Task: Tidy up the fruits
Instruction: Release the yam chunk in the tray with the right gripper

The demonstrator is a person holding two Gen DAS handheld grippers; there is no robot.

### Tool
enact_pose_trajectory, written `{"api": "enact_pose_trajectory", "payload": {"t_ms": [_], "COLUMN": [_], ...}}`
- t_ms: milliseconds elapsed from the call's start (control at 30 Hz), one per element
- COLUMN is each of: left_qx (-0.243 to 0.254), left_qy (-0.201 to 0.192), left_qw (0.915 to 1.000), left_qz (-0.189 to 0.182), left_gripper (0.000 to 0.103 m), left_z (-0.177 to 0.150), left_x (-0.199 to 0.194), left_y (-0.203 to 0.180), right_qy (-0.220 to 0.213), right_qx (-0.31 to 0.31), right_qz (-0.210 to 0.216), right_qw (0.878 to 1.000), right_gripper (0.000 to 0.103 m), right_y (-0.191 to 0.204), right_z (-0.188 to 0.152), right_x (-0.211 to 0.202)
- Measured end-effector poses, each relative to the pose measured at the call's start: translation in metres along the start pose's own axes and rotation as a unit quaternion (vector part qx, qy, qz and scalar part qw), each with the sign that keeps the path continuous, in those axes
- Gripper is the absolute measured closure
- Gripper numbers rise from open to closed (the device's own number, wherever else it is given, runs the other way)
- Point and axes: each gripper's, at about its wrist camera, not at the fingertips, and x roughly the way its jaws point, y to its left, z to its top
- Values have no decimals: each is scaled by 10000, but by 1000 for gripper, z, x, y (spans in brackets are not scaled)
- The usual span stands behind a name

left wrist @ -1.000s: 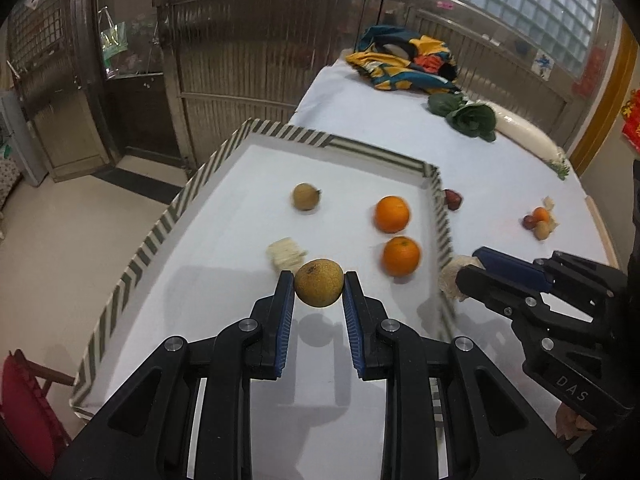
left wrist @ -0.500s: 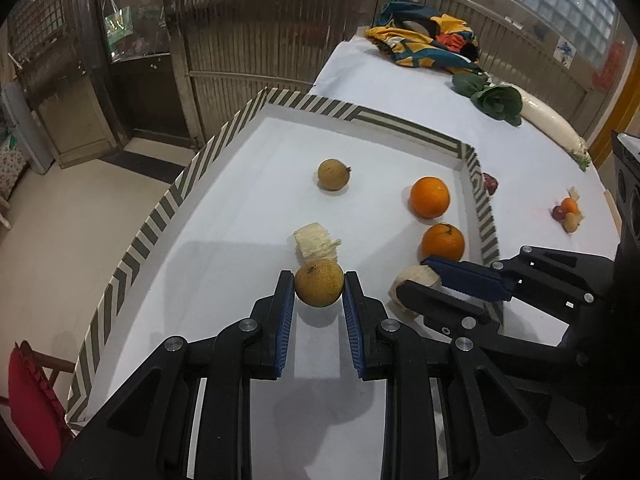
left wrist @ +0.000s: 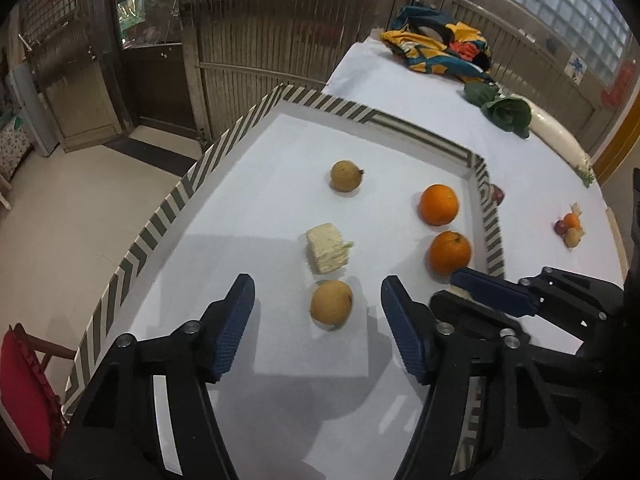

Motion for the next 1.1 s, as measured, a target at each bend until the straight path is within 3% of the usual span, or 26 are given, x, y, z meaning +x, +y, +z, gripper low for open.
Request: {"api": "enact_pose_trajectory", "payload": {"t_ms": [333,567,767,1100], "left_qx": [521,765,860,831], "left_qy": [-279,-272,-248,-131], "left_qw": [9975,9944,9933,9939], "left_qz": [-396,-671,-726,-716], "left_gripper": [37,37,37,37], "left_z": [-2,0,5,12], "left_x": [-20,-23,-18,-7], "left_y": [-60,-99,-117,-117], "right_qy": [-671,-661,-383,-199], "right_qx": [467,821,993,707], "right_qz": [-155,-633,-898,-805], "right_qw": [9965,9924,9903,9940], "right_gripper": [81,81,81,80], "right_y": [-27,-70,-117,-146], "right_z": [-21,-50,-49,0], "right_x": [-71,-94,-71,-11]}}
